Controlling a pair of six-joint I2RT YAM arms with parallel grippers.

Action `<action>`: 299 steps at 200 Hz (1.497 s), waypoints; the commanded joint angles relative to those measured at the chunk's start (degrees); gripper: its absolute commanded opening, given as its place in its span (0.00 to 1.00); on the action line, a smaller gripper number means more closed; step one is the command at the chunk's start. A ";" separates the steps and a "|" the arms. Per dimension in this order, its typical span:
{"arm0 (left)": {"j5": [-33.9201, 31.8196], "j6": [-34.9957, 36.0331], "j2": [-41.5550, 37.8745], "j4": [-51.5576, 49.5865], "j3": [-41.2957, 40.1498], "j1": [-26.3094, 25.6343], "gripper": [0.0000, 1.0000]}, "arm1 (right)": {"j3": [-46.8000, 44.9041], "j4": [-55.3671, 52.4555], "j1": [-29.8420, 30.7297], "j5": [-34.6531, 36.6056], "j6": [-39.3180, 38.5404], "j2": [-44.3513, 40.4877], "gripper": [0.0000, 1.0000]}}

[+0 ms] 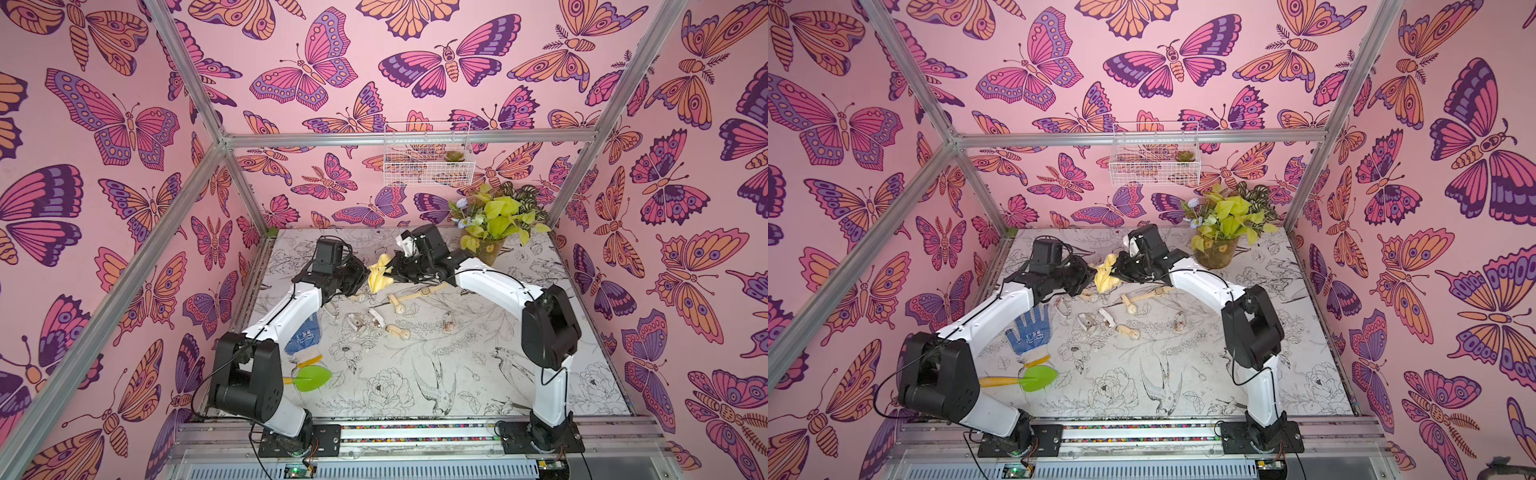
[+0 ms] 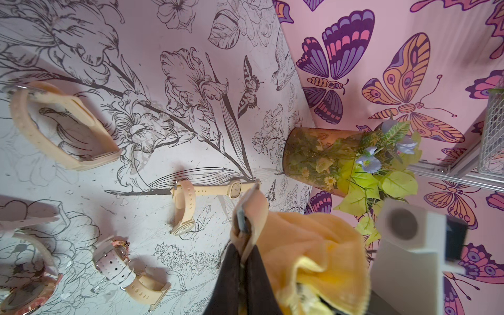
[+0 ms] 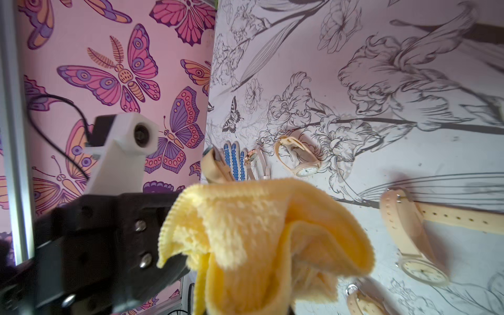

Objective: Wipe the watch dial
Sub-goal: Wipe the dirt from the watch dial.

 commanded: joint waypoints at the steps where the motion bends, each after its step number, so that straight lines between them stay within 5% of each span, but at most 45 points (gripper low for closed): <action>1: 1.60 -1.73 0.22 2.96 -2.47 0.35 0.00 | 6.19 -2.12 2.65 0.13 -1.33 4.31 0.00; 91: 2.43 -2.99 -1.18 4.17 -3.57 0.36 0.00 | 10.56 -5.16 1.45 5.10 0.58 9.61 0.00; 177: 3.67 -2.21 -3.72 3.52 -6.40 0.33 0.00 | 27.90 -18.21 -5.44 8.98 -2.02 17.18 0.00; 299: 4.03 0.67 3.21 2.08 -2.53 0.37 0.00 | 6.69 -21.20 -10.07 10.78 -13.55 -4.64 0.00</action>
